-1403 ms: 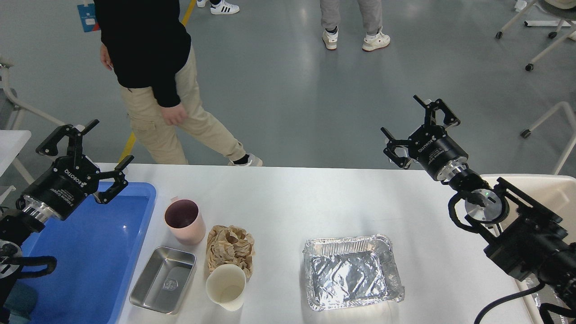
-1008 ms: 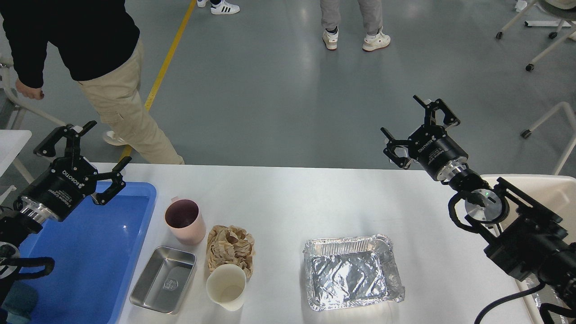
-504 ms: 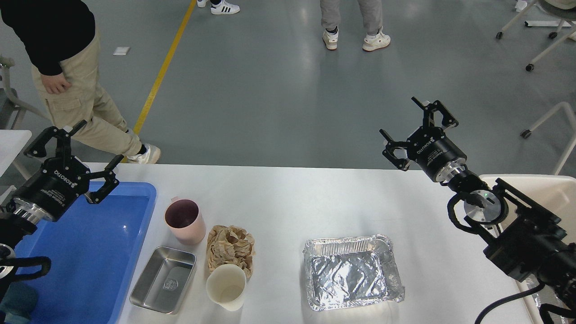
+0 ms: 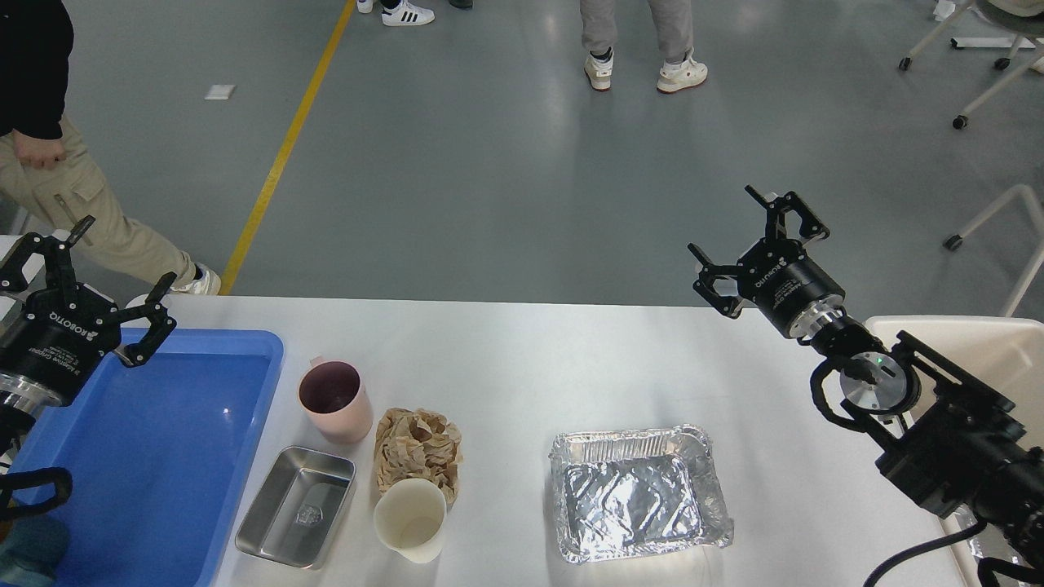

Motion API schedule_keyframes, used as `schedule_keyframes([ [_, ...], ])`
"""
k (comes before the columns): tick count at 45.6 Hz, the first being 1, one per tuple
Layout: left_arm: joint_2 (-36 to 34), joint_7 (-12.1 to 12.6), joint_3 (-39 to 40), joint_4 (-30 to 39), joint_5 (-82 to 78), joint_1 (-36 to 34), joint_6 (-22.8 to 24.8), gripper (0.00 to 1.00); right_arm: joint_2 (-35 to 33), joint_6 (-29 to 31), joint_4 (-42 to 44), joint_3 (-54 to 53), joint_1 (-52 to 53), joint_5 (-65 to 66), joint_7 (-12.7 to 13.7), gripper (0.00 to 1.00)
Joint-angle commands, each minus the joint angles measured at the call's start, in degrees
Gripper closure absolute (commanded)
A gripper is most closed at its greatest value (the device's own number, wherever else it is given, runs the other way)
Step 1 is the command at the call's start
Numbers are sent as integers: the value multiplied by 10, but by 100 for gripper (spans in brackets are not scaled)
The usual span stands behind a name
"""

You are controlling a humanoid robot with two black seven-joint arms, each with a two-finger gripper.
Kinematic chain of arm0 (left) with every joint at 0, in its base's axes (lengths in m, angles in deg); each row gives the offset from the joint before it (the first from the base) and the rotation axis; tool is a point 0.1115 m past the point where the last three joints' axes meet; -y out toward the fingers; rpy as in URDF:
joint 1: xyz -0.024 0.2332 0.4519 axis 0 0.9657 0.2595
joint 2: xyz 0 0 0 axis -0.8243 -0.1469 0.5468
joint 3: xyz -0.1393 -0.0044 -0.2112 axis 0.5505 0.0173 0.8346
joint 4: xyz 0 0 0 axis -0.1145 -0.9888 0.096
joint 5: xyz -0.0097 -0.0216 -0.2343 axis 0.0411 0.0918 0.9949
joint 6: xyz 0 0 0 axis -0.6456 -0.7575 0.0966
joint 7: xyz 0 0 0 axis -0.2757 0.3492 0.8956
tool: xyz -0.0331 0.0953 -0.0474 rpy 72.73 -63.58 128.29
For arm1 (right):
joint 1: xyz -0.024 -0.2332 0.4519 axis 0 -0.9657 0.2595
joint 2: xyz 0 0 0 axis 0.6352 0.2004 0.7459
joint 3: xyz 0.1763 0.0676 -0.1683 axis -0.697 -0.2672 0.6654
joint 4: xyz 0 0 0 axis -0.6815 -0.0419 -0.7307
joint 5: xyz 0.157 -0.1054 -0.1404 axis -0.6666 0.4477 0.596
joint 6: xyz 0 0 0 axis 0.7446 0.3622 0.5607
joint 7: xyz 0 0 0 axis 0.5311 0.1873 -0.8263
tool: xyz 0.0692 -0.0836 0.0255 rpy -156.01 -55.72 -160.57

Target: Tidy desktop

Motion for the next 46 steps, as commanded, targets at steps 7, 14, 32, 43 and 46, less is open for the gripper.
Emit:
schedule_keyframes([
  [7, 11, 6, 0, -10, 4, 2, 8, 2, 6, 0, 2, 1, -1, 0, 0, 0],
  [14, 10, -3, 7, -10, 4, 5, 27, 2, 6, -1, 2, 1, -1, 0, 0, 0],
  [32, 14, -41, 23, -10, 9, 14, 1, 2, 14, -3, 8, 1, 1, 0, 0, 0],
  [43, 25, -91, 25, -8, 7, 27, 17, 2, 15, -4, 8, 1, 5, -1, 0, 0],
  [46, 25, -93, 29, -10, 6, 28, 23, 2, 15, -4, 8, 1, 5, -1, 0, 0],
])
